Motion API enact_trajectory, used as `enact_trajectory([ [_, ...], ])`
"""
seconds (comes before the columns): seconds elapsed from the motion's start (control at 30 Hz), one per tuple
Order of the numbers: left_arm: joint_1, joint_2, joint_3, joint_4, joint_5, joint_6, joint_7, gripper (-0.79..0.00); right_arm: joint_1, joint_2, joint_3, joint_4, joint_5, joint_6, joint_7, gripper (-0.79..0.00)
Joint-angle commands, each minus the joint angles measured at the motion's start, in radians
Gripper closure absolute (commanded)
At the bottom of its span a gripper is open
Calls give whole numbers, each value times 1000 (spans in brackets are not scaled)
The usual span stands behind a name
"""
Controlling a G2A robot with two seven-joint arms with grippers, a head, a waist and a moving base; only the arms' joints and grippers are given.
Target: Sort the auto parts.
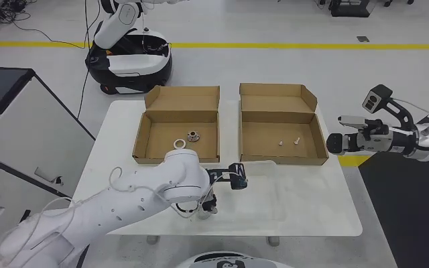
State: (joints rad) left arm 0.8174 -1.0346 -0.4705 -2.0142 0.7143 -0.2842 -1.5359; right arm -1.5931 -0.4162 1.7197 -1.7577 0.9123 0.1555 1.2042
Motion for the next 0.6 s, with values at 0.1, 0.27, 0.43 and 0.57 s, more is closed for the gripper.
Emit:
enact_trajectory([
  [0.1, -33, 9, 37, 6, -30, -1, 1, -785, 0, 0, 0, 0, 0, 0, 0, -785],
  [0.27, -61, 5, 82, 47, -32, -26, 26, -763, 0, 0, 0, 0, 0, 0, 0, -785],
  [0.43, -81, -3, 114, 96, -47, -45, 45, -711, 0, 0, 0, 0, 0, 0, 0, -785],
  [0.57, -101, -4, 141, 118, -60, -39, 39, -690, 0, 0, 0, 0, 0, 0, 0, -785],
])
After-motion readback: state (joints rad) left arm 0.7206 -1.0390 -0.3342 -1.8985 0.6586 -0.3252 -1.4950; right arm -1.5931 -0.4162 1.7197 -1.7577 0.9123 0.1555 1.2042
